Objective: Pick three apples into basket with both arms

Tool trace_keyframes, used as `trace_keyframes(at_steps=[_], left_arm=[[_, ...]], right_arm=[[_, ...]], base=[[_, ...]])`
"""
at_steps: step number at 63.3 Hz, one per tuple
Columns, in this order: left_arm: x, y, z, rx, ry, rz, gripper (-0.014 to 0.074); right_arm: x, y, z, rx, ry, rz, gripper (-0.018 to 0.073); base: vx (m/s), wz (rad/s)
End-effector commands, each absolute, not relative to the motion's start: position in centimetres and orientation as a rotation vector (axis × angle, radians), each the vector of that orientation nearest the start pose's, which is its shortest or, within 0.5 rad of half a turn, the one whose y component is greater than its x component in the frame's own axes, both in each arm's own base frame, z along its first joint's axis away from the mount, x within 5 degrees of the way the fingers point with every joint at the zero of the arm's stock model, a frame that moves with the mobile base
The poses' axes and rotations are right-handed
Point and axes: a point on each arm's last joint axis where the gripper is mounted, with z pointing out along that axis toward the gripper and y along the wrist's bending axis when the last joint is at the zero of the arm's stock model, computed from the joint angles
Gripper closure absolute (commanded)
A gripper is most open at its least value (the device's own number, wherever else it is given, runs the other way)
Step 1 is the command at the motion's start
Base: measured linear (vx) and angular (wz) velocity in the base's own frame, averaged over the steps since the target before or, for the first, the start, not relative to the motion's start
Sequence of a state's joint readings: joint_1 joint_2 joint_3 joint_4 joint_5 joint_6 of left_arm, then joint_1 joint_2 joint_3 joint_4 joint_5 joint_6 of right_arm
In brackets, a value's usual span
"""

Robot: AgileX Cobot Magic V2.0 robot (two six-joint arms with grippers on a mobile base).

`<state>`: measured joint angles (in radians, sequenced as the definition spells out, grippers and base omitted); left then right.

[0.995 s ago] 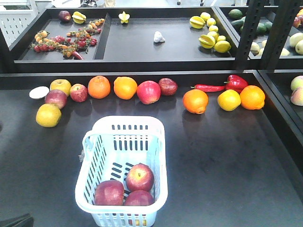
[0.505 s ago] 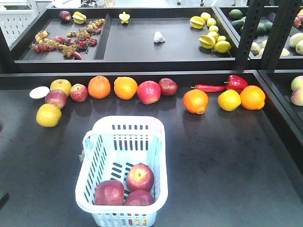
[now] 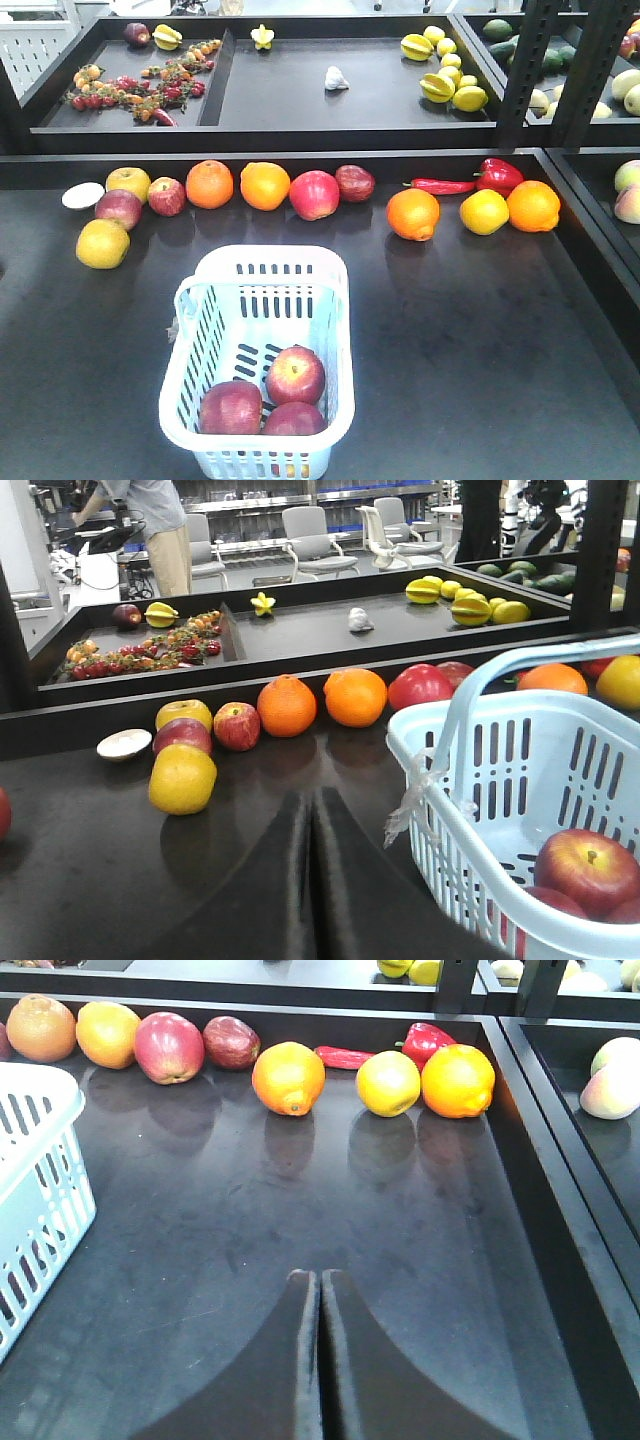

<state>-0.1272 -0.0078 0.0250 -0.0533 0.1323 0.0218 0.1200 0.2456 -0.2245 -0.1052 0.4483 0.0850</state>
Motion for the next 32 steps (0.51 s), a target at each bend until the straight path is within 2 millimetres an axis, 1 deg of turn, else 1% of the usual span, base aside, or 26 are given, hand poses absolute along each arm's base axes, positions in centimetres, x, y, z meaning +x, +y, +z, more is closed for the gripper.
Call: trace_keyframes(at_steps=[1,8,18,32], left_arm=[[5.57,-0.62,19.46,0.033,1.568,-0.137,0.0602],[5.59,-0.47,19.46,-0.007,1.568,-0.137,0.0602],[5.59,-0.46,19.46,-0.007,1.568,-0.133,0.0602],[5.59,-0.41,19.45,-0.061,1.569,-0.179,0.0602]], right_arm=[[7.14,0.43,24.8,-0.095,1.859,0.025,0.0568],[7.14,0.43,24.79,-0.095,1.86,0.025,0.0568],[7.14,0.43,24.79,-0.095,1.86,0.025,0.0568],[7.14,0.43,24.79,-0.095,1.86,0.025,0.0568]], base=[[0.0,0.0],[0.0,0.0],[0.0,0.0],[0.0,0.0]])
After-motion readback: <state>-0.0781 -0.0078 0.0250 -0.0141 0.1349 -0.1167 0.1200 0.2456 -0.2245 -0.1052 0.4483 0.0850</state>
